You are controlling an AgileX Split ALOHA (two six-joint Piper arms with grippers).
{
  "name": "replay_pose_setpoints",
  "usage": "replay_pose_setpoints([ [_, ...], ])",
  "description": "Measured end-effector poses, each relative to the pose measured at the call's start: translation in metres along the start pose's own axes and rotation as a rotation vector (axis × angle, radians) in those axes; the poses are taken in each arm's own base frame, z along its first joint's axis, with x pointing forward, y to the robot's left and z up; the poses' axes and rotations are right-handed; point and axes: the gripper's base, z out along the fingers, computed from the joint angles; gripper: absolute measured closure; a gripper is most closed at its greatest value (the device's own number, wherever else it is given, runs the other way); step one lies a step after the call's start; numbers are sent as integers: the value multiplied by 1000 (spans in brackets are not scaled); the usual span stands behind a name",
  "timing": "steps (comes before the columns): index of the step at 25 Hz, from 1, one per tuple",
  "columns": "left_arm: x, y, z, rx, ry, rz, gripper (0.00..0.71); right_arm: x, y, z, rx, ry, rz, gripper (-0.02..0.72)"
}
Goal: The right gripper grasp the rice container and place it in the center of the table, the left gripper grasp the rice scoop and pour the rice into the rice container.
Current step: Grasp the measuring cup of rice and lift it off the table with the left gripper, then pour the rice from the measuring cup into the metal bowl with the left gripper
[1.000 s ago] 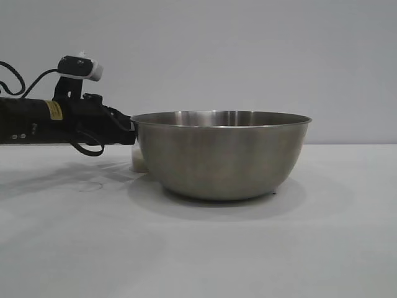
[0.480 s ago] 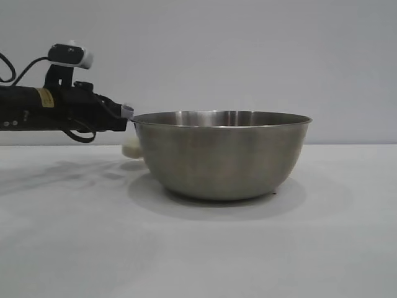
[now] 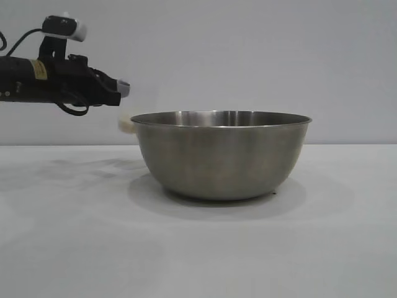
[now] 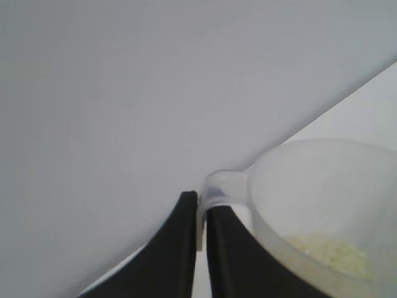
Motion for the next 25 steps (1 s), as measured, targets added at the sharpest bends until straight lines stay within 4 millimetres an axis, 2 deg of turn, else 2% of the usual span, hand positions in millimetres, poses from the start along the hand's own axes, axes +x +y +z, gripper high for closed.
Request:
replay_pose_setpoints([
  [13,-53,-14,3,124,-74,414,710,0,0,0,0,0,0,231],
  [25,-69,-54,14,274,-110,883,710,0,0,0,0,0,0,231],
])
